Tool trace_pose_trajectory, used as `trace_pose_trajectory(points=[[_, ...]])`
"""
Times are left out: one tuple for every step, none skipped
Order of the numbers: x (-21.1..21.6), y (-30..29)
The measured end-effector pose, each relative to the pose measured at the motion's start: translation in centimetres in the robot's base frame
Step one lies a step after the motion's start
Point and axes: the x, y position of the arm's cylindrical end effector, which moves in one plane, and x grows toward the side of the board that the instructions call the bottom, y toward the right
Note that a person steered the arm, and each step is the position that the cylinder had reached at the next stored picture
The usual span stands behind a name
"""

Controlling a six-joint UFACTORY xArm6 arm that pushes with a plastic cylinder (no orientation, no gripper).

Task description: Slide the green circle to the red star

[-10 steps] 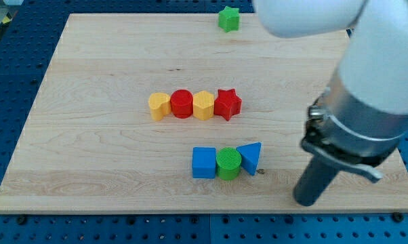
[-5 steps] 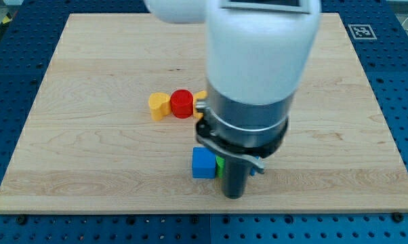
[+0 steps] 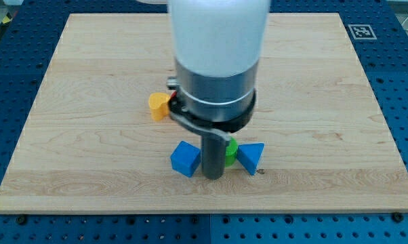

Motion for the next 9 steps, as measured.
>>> trace_pose_trajectory(points=[[-1.3, 1.5], [-2.8, 1.8], [-4.2, 2.9], [-5.4, 4.3], [-6.2, 4.4], [-6.6, 3.9], [-7.0, 2.8], [-8.5, 2.9], [-9.8, 3.4]])
